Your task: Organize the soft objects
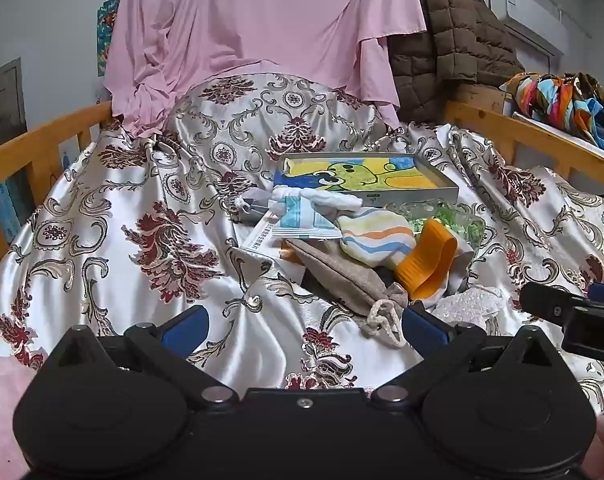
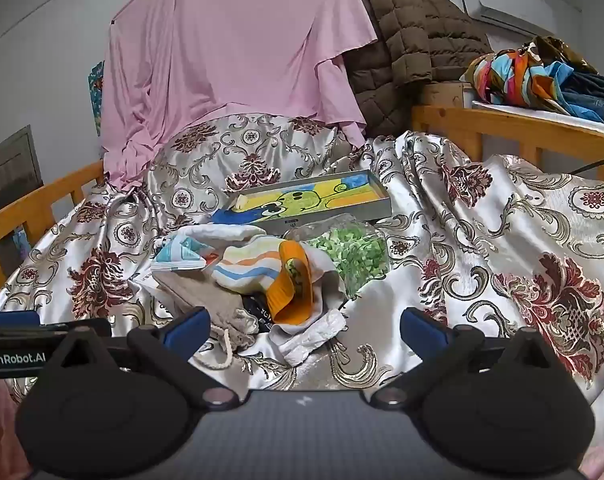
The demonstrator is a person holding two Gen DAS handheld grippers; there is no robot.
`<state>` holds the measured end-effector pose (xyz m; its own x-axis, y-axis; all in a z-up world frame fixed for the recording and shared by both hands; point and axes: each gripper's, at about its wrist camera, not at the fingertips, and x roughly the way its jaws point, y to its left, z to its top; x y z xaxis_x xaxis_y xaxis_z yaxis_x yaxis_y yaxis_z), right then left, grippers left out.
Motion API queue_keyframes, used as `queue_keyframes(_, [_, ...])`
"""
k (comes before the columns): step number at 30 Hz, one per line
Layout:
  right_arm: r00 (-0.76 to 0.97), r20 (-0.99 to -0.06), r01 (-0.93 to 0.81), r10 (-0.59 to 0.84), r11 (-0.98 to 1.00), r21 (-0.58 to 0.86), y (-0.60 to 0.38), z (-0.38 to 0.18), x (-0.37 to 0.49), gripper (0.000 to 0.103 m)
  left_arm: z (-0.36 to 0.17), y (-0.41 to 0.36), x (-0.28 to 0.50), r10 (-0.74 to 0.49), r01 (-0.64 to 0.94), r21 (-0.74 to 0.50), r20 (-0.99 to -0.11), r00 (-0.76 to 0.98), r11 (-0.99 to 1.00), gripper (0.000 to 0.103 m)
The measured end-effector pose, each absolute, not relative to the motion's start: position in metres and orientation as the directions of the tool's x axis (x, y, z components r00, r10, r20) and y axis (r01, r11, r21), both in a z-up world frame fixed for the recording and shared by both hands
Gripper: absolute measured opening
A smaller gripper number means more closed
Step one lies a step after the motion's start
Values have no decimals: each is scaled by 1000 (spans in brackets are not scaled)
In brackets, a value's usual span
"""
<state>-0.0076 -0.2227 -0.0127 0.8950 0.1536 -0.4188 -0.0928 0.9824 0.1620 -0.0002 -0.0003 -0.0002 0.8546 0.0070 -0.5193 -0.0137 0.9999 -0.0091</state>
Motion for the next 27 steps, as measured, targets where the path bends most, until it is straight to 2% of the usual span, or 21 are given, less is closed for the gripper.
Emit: queue_keyframes(27, [894,-419,-93,157,981,169,-223,-12,-8,103,0,0,0,3,-12,-14,-521,853,1000,102])
